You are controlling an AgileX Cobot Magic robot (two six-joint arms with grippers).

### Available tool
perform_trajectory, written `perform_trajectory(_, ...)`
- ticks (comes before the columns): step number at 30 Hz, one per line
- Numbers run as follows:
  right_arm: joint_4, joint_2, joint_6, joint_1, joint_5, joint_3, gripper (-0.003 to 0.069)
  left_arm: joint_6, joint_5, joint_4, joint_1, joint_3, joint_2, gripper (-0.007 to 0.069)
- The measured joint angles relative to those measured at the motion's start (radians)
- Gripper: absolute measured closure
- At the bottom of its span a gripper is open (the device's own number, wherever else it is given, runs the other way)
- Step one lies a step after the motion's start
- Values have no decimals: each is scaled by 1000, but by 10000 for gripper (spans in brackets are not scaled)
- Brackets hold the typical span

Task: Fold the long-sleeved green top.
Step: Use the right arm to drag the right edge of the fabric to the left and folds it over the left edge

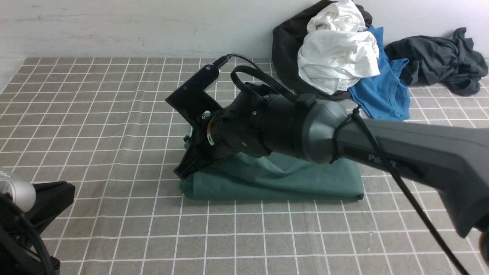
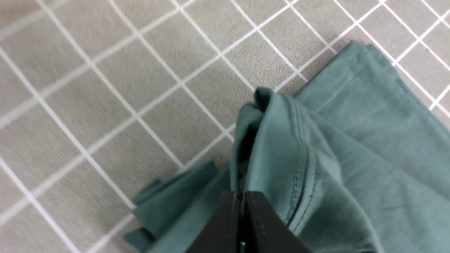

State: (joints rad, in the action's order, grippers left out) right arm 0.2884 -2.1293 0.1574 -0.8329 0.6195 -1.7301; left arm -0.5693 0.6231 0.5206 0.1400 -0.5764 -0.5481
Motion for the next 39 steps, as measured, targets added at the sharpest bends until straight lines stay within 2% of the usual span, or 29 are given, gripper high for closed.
perform_trajectory(4, -42, -8, 43, 0, -20, 0, 655, 0, 0, 0, 0, 0, 0, 632)
perform_trajectory(6, -79, -12, 48, 0, -25, 0, 627, 0, 0, 0, 0, 0, 0, 632)
perform_trajectory(11, -177, -12, 39, 0, -25, -6, 533, 0, 0, 0, 0, 0, 0, 632)
perform_trajectory(12, -209, -12, 30, 0, -15, -25, 489, 0, 0, 0, 0, 0, 0, 632)
perform_trajectory(14, -219, -6, 23, 0, 6, -64, 452, 0, 0, 0, 0, 0, 0, 632)
perform_trajectory(18, -181, 9, -18, 1, 57, -142, 428, 0, -1, 0, 0, 8, 0, 632)
perform_trajectory(21, -69, 21, -94, 14, 95, -181, 439, 0, -1, 0, 0, 8, 0, 632)
perform_trajectory(24, 39, 0, -139, 66, 115, -188, 500, 0, -1, 0, 0, 8, 0, 632)
perform_trajectory(28, 46, -51, -146, 121, 115, -188, 587, 0, -2, 0, 0, 8, 0, 632)
perform_trajectory(29, 27, -79, -146, 135, 118, -188, 626, 0, -2, 0, 0, 8, 0, 632)
perform_trajectory(31, -28, -113, -146, 139, 125, -188, 658, 0, -4, 0, 0, 8, 0, 632)
perform_trajectory(32, -35, -119, -146, 139, 126, -188, 659, 0, -4, 0, 0, 8, 0, 632)
perform_trajectory(35, -205, -150, -157, 109, 153, -188, 672, 0, -4, 0, 0, 8, 0, 632)
perform_trajectory(39, -337, -152, -207, 57, 158, -188, 672, 0, -5, 0, 0, 8, 0, 632)
